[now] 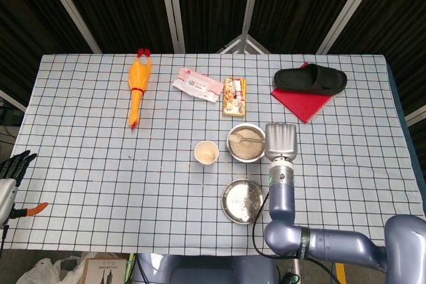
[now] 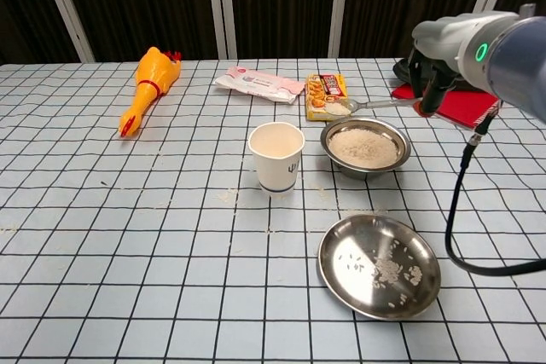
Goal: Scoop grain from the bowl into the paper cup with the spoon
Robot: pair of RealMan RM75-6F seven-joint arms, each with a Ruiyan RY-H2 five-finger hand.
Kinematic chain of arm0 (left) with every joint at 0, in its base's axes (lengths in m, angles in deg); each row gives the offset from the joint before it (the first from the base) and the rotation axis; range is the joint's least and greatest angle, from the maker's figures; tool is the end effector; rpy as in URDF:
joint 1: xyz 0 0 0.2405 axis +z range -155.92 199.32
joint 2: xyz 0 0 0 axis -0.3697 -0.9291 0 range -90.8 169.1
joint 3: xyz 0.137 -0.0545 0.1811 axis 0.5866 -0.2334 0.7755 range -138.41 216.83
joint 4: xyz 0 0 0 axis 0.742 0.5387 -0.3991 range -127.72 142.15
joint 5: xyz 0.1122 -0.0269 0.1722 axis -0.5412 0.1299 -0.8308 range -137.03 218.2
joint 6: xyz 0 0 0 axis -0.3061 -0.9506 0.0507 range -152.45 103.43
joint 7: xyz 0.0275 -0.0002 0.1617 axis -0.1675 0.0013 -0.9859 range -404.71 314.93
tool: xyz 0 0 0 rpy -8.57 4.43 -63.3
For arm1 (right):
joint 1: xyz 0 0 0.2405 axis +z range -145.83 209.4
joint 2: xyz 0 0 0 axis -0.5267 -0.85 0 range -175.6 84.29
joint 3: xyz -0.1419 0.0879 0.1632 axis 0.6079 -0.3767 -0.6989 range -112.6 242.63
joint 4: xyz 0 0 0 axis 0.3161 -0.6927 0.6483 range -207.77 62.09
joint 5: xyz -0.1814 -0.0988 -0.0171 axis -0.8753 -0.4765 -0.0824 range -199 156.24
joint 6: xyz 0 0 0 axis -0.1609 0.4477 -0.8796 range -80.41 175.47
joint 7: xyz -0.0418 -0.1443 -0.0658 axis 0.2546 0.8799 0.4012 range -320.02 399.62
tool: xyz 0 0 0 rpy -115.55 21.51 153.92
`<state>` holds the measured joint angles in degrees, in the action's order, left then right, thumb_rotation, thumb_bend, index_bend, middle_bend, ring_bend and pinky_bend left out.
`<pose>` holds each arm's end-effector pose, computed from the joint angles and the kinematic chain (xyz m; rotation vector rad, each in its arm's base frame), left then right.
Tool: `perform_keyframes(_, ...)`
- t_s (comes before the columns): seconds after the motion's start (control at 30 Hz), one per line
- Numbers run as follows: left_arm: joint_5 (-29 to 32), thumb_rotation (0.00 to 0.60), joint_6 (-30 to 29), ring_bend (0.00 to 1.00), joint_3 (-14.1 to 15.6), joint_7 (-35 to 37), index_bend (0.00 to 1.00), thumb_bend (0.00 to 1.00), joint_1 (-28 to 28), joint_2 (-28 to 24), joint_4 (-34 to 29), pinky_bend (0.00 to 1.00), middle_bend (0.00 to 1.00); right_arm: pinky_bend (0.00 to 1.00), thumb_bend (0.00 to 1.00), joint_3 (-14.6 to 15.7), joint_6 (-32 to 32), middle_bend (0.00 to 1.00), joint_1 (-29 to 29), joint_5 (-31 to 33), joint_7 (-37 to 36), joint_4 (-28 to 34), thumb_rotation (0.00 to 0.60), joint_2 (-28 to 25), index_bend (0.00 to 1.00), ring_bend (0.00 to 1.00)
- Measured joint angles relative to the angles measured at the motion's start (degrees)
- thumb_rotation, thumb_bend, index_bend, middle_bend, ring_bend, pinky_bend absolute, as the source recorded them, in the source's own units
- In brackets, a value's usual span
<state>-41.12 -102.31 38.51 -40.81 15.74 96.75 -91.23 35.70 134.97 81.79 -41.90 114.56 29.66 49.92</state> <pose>-0.2970 0.1935 0.1556 -1.3892 -1.0941 -0.8269 -0.0745 -0.3517 0.0252 1.4618 -0.9111 0.4512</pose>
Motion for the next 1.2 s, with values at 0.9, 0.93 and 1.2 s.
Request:
perform_keyframes(0.9, 0.21, 0.6, 0.41, 0.0, 0.03, 0.77, 0.0, 0.0, -0.1, -0.29, -0.2, 0.0, 0.0, 1.0, 0.75, 4.99, 8.03, 0.93, 7.1, -0.68, 0.76, -0.07, 0.6, 7.95, 0.7, 1.0)
perform_keyframes(0.93, 0.25, 0.6, 0.46, 0.0, 0.02, 0.8, 0.0, 0.0, -0.12, -0.3, -0.21, 0.0, 0.0, 1.0, 0.75, 5.23, 8.0, 0.93, 7.24, -0.85, 0.67, -0.61, 0.6, 8.32, 0.7, 1.0)
perform_keyframes(1.2, 0.3, 0.6, 0.64, 0.0, 0.02, 1.37, 0.0, 0.0, -0.16, -0.49, -0.37, 0.0, 0.0, 1.0, 0.75, 7.49, 6.85, 0.93, 8.15, -3.54, -0.17, -4.52, 0.6, 10.83, 0.7, 1.0)
